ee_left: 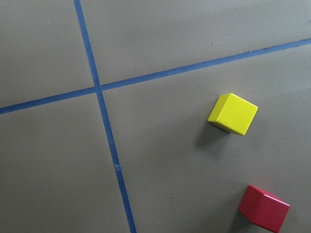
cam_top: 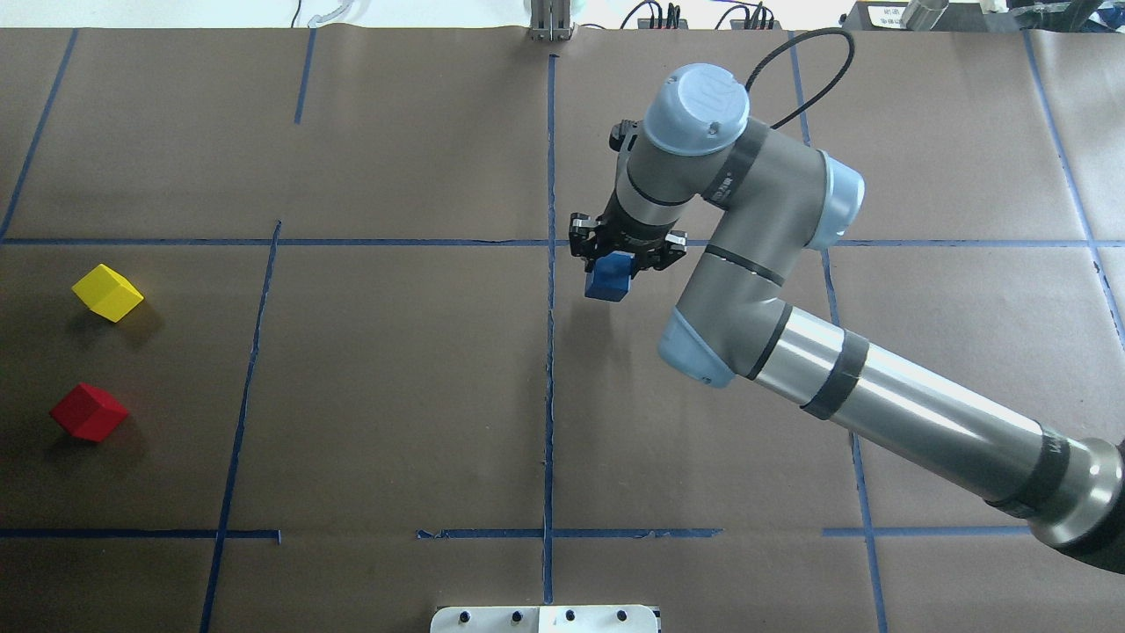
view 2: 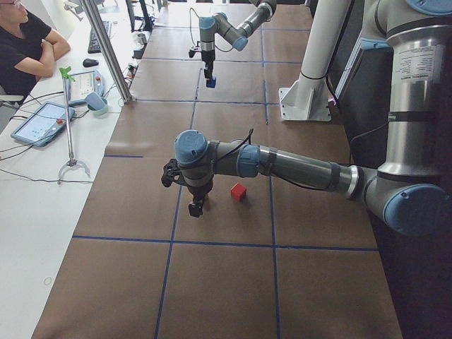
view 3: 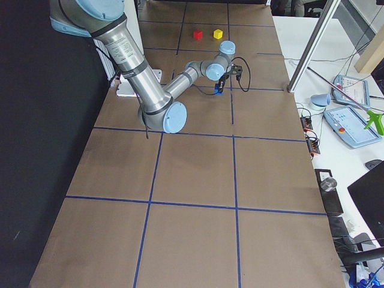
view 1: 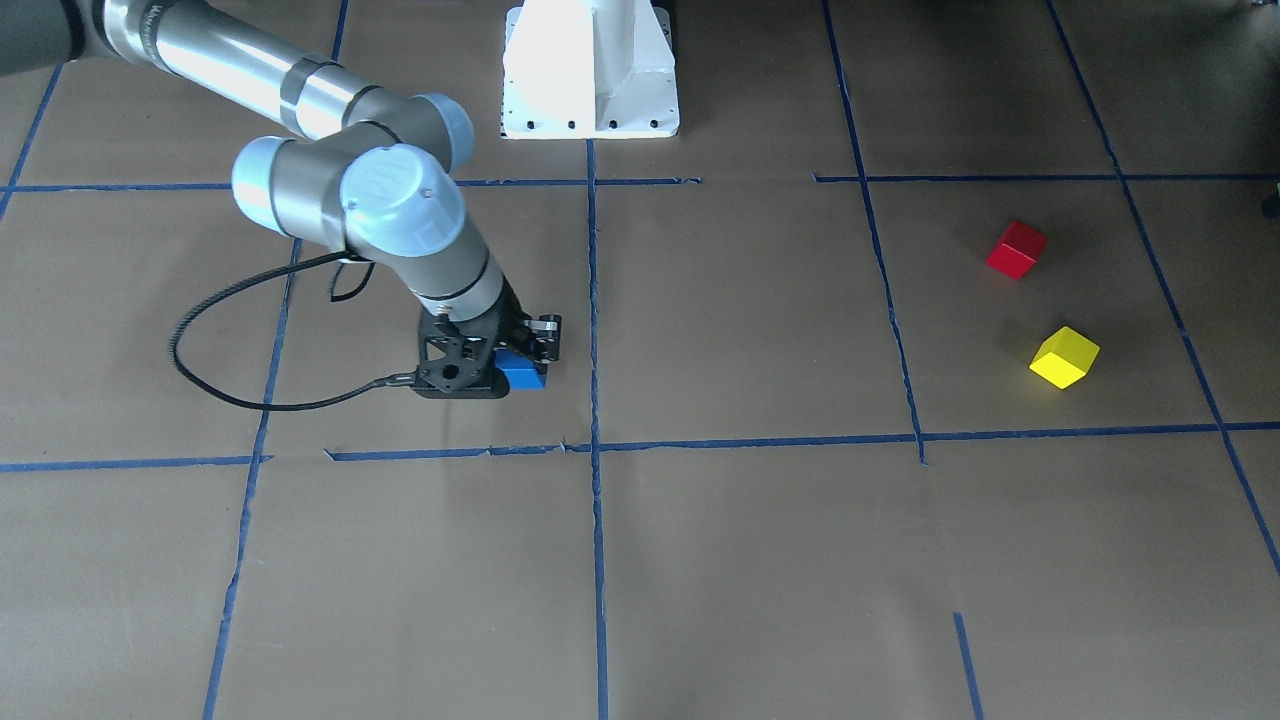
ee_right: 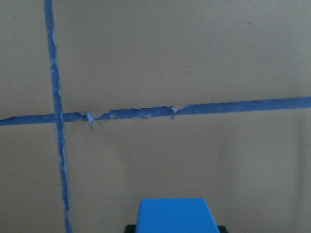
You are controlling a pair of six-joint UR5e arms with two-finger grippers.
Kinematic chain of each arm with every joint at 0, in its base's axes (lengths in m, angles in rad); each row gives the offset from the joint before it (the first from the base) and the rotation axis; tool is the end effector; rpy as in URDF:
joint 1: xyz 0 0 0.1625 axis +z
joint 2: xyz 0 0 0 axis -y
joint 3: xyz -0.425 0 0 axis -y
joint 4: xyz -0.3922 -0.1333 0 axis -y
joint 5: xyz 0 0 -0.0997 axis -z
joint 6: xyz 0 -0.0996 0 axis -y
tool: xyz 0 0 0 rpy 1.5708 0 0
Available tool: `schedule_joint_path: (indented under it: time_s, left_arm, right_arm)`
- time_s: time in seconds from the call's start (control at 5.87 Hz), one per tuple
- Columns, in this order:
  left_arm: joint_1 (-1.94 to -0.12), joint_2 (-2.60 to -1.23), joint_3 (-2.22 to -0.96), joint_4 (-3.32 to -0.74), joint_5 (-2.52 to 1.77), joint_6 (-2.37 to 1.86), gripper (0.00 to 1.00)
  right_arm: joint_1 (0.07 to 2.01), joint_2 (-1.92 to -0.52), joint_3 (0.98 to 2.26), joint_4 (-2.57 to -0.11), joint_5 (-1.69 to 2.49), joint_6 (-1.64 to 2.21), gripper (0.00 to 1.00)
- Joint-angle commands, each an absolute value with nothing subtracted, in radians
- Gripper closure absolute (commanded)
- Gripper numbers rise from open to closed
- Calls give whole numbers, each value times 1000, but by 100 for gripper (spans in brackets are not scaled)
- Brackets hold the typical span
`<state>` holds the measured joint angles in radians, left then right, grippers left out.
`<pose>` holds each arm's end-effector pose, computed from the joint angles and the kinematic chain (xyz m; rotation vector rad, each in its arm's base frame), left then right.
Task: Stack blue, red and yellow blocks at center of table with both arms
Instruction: 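Carry the blue cube with the right gripper to the table center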
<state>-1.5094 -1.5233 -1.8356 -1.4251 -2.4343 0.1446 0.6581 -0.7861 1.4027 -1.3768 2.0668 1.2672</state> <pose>-0.0288 -0.4695 0.5599 0.1032 0.8615 0.2239 -0.5428 -0.5282 0.2245 -0.0481 -0.9192 0.1282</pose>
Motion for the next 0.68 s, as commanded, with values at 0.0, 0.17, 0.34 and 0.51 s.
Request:
schedule_joint_path:
  time_s: [0.0, 0.17, 0.34, 0.51]
  left_arm:
    - [-1509, -1522, -1841, -1425, -2436, 144, 0]
    - [-1509, -1522, -1841, -1425, -2434, 144, 0]
    - [-1509, -1519, -1841, -1425, -2434, 144, 0]
    - [-1509, -1508, -1853, -1425, -2436, 144, 0]
  right_arm:
    - [595, -715, 1347, -1387, 1985, 1316, 99]
    - [582, -715, 1347, -1387, 1983, 1310, 96]
    - [572, -692, 1319, -1387, 1979, 1299, 88]
    - [562, -677, 1299, -1387, 1964, 1280, 66]
